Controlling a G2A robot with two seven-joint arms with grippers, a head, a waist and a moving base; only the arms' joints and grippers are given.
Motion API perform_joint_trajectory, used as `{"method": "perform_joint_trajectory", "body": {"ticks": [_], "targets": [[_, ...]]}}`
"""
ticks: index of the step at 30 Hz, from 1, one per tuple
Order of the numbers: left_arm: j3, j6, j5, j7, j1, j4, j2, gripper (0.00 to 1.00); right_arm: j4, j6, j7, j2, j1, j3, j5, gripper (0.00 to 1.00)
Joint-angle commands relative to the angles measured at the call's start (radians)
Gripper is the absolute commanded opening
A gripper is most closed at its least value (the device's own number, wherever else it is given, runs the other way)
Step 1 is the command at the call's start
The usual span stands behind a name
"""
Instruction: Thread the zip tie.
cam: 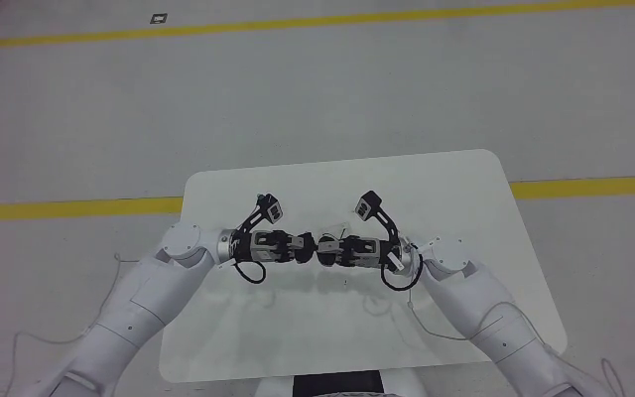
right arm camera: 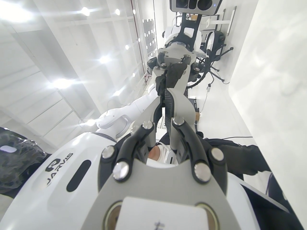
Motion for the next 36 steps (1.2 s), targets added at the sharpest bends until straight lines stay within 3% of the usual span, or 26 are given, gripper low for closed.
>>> {"method": "perform_joint_trajectory", "body": {"ticks": [1, 2, 3, 4, 5, 6, 15, 21, 23, 32, 33, 36], "targets": [[-0.003, -0.002, -0.001, -0.001, 0.001, 0.001, 0.0, 0.0, 0.0, 0.002, -0.001, 0.0, 0.0, 0.0, 0.001, 0.33], [-0.004, -0.002, -0.001, -0.002, 0.002, 0.001, 0.0, 0.0, 0.0, 0.002, -0.002, 0.0, -0.001, 0.0, 0.002, 0.44], [-0.006, -0.003, -0.002, -0.003, 0.003, 0.001, -0.001, 0.0, -0.001, 0.002, -0.003, 0.0, -0.001, 0.001, 0.003, 0.48], [-0.007, -0.004, -0.002, -0.004, 0.004, 0.001, -0.001, 0.0, -0.001, 0.002, -0.003, 0.0, -0.001, 0.001, 0.004, 0.62], [-0.008, -0.004, -0.002, -0.005, 0.004, 0.0, -0.001, 0.0, -0.001, 0.003, -0.004, 0.0, -0.001, 0.002, 0.005, 0.91], [-0.01, -0.004, -0.003, -0.006, 0.005, 0.0, -0.001, 0.0, -0.001, 0.003, -0.004, 0.0, -0.001, 0.002, 0.006, 1.0], [-0.029, -0.012, -0.009, -0.015, 0.013, -0.003, -0.001, 0.0, -0.001, 0.0, -0.014, 0.004, -0.009, 0.018, 0.011, 1.0], [-0.055, -0.05, -0.002, -0.008, 0.029, -0.024, 0.003, 0.0, 0.003, 0.015, -0.033, 0.008, -0.021, 0.035, 0.015, 1.0], [-0.056, -0.035, -0.005, -0.021, 0.036, -0.041, 0.005, 0.0, 0.005, 0.022, -0.04, 0.008, -0.021, 0.036, 0.013, 1.0], [-0.056, -0.035, -0.005, -0.021, 0.036, -0.041, 0.005, 0.0, 0.005, 0.022, -0.04, 0.008, -0.021, 0.036, 0.013, 1.0], [-0.056, -0.043, -0.001, -0.007, 0.037, -0.044, 0.004, 0.0, 0.005, 0.022, -0.04, 0.008, -0.021, 0.036, 0.013, 1.0], [-0.056, -0.129, 0.08, 0.061, 0.041, -0.041, 0.001, 0.0, 0.005, 0.022, -0.04, 0.008, -0.021, 0.036, 0.013, 1.0]]}}
